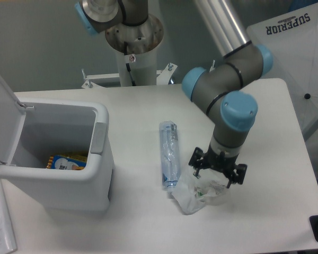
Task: Place the trash in the trash can
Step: 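Close the gripper on the crumpled wrapper and lift it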
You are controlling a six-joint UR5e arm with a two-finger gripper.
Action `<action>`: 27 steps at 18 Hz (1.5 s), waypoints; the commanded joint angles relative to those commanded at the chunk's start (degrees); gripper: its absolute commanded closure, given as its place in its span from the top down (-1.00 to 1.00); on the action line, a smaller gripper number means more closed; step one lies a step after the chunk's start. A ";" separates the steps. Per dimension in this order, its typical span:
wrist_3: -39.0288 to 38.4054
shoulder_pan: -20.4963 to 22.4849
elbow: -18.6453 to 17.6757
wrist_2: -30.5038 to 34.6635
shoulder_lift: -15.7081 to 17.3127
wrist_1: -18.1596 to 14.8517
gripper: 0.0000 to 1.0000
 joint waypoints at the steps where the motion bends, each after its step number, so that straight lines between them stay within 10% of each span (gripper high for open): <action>1: 0.00 -0.44 0.54 0.00 -0.62 -0.09 1.00; 12: -0.09 -1.23 -0.07 6.42 -2.47 -0.26 0.96; 17: -0.09 -1.23 -0.08 6.42 -2.12 -0.53 -1.00; 27: -0.35 0.79 4.84 3.27 -0.27 -0.70 -1.00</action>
